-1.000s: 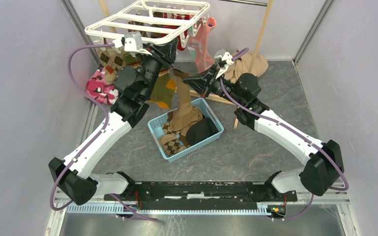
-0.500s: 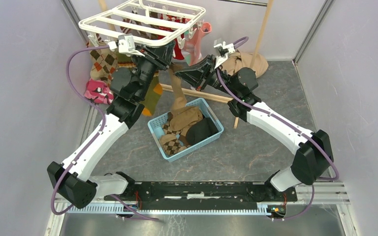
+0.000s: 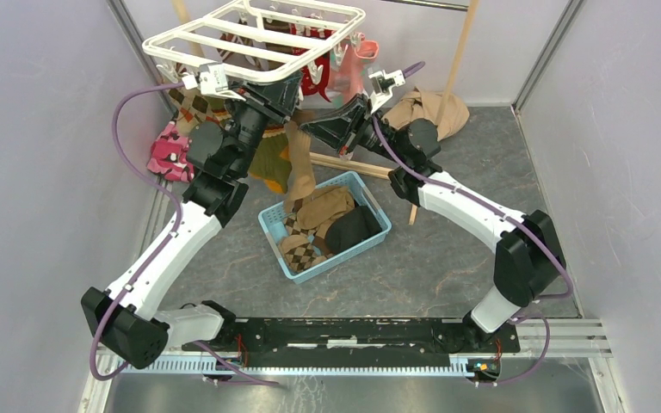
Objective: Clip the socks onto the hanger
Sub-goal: Open the clamp at the hanger.
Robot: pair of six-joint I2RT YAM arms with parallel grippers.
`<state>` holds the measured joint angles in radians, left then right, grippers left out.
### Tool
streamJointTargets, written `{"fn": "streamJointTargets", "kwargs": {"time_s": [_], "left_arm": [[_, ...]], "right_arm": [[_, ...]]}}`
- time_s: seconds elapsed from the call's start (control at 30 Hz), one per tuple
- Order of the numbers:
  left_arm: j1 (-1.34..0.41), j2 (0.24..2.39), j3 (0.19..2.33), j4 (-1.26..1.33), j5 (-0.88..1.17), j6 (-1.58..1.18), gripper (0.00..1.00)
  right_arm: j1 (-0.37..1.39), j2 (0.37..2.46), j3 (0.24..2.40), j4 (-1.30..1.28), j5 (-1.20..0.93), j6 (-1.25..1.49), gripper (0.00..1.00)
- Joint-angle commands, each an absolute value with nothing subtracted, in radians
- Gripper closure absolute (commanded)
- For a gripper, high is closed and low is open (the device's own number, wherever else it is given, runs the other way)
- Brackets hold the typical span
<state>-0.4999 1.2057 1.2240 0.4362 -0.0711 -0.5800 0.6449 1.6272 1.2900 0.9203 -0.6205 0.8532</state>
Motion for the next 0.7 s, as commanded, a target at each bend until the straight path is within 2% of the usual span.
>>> {"fn": "streamJointTargets", "kwargs": {"time_s": [0.0, 0.07, 0.33, 0.67], "left_arm": [[-0.482, 1.171, 1.217, 0.506, -0.049, -0.640, 0.78], [-0.479, 1.165, 1.210, 0.511, -0.049, -0.644, 0.78], [-0.474, 1.161, 1.206, 0.505, -0.060, -0.644, 0.78], [-0.474, 1.166, 1.205, 0.494, -0.069, -0.660, 0.78]], "right_arm": [[0.632, 1.640, 1.347, 1.020, -0.628, 0.912, 1.00], [0.632, 1.639, 1.352, 0.999, -0.622, 0.900, 1.00], [0.633, 1.500, 1.309, 0.623, -0.478, 0.583, 0.99], [0.677, 1.467, 1.355, 0.449, -0.311, 0.392, 1.00]]}}
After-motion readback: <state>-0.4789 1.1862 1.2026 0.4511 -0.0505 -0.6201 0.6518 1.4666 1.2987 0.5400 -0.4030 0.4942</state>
